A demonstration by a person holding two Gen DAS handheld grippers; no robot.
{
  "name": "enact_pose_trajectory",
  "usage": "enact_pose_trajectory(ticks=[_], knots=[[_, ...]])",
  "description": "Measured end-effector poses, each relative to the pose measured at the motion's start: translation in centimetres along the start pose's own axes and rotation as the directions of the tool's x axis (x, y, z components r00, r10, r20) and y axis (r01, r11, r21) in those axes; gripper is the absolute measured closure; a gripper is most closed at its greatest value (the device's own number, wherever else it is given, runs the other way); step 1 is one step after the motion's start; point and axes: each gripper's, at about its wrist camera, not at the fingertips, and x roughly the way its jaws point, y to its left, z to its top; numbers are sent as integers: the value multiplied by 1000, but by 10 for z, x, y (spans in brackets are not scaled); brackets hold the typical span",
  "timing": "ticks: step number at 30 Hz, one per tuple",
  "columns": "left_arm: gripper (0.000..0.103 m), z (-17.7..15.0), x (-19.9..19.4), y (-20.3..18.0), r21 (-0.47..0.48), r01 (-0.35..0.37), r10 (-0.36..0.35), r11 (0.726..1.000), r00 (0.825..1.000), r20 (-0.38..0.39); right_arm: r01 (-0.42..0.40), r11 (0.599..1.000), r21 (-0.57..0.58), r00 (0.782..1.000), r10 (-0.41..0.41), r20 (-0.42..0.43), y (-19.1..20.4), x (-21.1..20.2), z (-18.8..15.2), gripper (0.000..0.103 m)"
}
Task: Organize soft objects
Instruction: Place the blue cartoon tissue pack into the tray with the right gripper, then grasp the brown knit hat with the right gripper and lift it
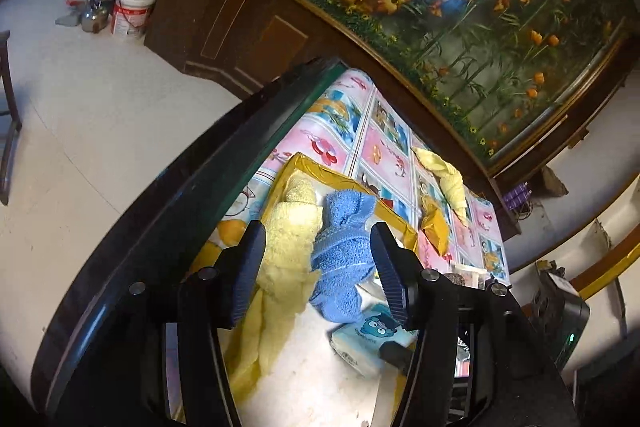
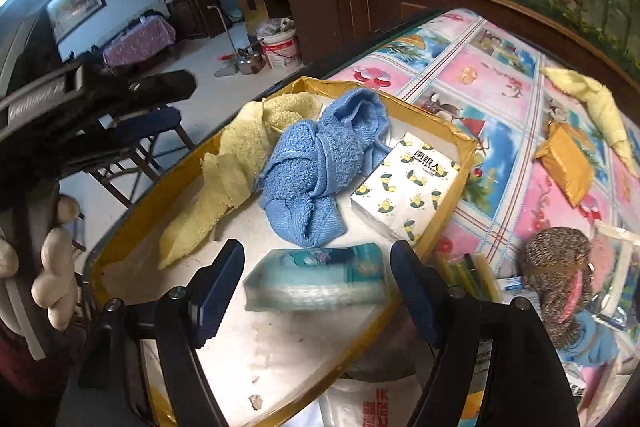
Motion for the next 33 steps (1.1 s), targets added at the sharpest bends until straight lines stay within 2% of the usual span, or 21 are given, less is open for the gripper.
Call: enact_pose_trajectory(ticks=[2, 5, 6, 9, 11, 13, 16, 18, 20, 23, 27, 29, 33], knots=[[48, -4, -7, -3, 23, -13, 12, 1000, 1000, 19, -21, 1000, 23, 1000, 20, 17, -7, -10, -2, 28], [48, -15, -20, -11, 60, 2, -4, 998, 999, 40, 0, 998, 62, 997, -4, 74, -20, -42, -7, 28], [48, -20, -25, -15, 80, 7, -11, 997, 999, 47, 22, 997, 76, 996, -29, 86, -28, -52, -9, 28], [48, -38, -39, -28, 141, 14, -23, 990, 998, 61, 160, 979, 127, 983, -170, 74, -63, -73, -19, 28], [48, -50, -45, -35, 168, 14, -24, 986, 998, 58, 200, 964, 177, 976, -213, 55, -85, -73, -22, 28], [48, -60, -50, -40, 182, 20, -29, 983, 998, 48, 183, 960, 210, 980, -194, 33, -96, -63, -19, 28], [48, -74, -58, -43, 179, 27, -35, 983, 999, 42, 206, 964, 170, 978, -207, -13, -89, -38, -11, 30], [48, -81, -63, -42, 171, 32, -39, 985, 998, 41, 276, 952, 133, 961, -273, -36, -80, -22, -5, 32], [48, -86, -64, -41, 159, 40, -46, 986, 998, 34, 377, 923, 73, 926, -377, -8, -73, -12, 1, 32], [48, -90, -61, -41, 153, 41, -44, 987, 999, 18, 483, 875, -18, 874, -484, -38, -73, 7, 2, 32], [48, -94, -58, -40, 146, 51, -52, 988, 999, 4, 537, 827, -165, 830, -553, -74, -61, 13, -10, 30], [48, -96, -58, -42, 148, 60, -60, 987, 998, -3, 537, 824, -181, 825, -558, -92, -60, 6, -19, 30], [48, -101, -61, -45, 170, 65, -65, 983, 998, -5, 485, 857, -175, 846, -510, -153, -66, -19, -39, 30]])
